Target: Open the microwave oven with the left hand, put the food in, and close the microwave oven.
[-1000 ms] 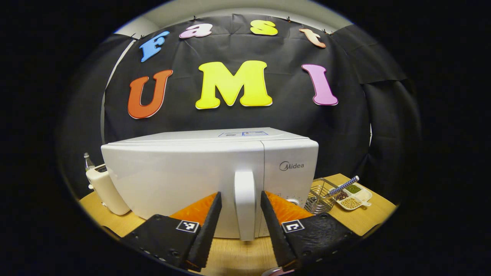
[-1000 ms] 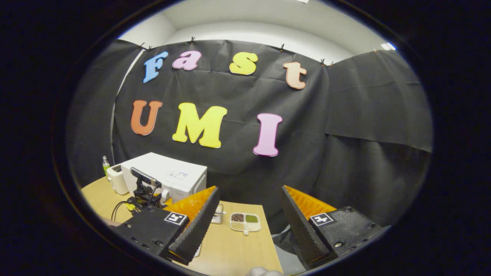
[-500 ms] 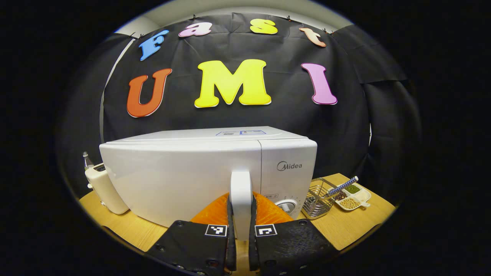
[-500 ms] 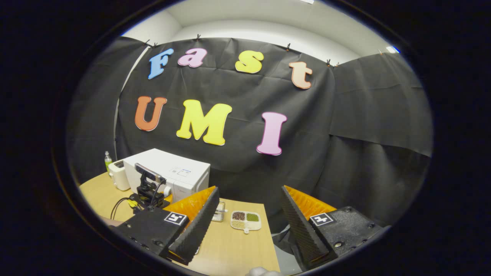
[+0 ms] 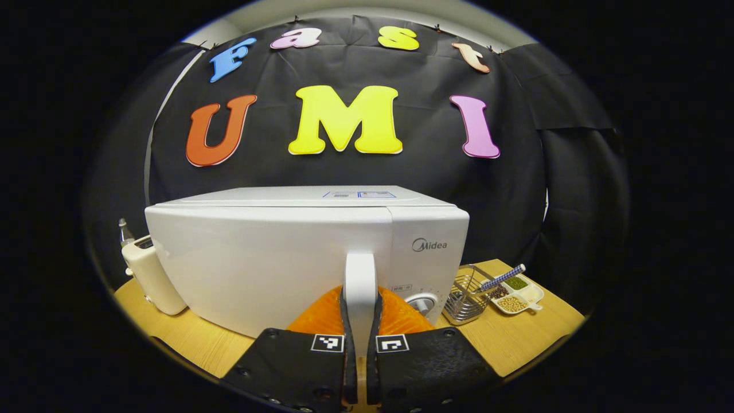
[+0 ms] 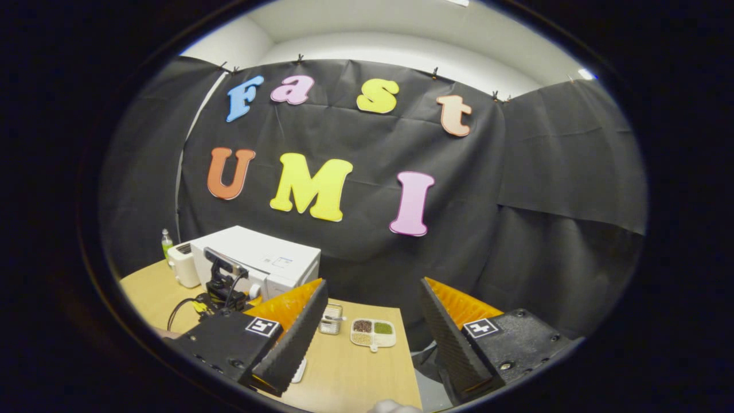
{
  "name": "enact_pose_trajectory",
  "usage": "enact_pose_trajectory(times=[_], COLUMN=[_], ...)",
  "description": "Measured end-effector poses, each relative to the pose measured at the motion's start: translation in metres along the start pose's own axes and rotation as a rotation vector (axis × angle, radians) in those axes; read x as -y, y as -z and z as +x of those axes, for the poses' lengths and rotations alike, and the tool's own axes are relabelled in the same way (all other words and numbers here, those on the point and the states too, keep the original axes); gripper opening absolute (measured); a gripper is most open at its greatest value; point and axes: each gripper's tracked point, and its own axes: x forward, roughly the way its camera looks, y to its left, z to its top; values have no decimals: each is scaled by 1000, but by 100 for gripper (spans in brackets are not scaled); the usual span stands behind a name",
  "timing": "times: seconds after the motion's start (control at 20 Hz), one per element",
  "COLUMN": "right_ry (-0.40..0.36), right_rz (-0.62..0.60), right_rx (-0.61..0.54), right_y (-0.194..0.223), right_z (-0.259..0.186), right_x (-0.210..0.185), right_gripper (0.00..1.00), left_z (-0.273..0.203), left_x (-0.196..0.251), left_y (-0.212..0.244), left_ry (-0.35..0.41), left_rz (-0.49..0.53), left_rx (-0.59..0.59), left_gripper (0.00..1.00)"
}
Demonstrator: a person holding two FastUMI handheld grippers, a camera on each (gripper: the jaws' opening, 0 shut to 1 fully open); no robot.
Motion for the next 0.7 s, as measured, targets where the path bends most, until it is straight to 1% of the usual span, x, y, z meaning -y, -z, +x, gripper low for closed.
enact_pose_trajectory(times=[0.05,0.15,0.2,0.25,0.3,0.35,0.45,0.5,0.55,0.6,0.65,0.7], right_ry=[-8,-21,-36,-49,-61,-71,-82,-84,-84,-85,-92,-94], right_rz=[-12,-24,-20,-15,-14,-15,-19,-23,-27,-29,-25,-20], right_rx=[2,11,12,9,4,2,8,14,20,25,28,27], right_y=[0,-3,-3,-2,-1,1,-2,-4,-6,-7,-8,-8], right_z=[1,1,2,2,4,3,1,0,-2,-3,-4,-5], right_x=[-4,-12,-19,-25,-30,-34,-39,-40,-40,-40,-42,-43], right_gripper=[100,100,96,100,97,100,100,100,96,96,96,96], left_z=[-10,-26,-34,-38,-43,-45,-48,-49,-50,-52,-54,-55], left_x=[-2,-5,-6,-8,-10,-14,-22,-27,-27,-30,-35,-42], left_y=[-1,2,5,5,5,5,2,-2,-6,-9,-11,-11], left_ry=[2,17,23,26,26,16,-19,-28,-23,-28,-47,-63], left_rz=[6,11,27,47,55,63,83,82,66,60,73,82], left_rx=[13,24,22,28,28,28,36,43,55,64,67,65], left_gripper=[6,6,6,6,7,18,30,33,57,78,94,95])
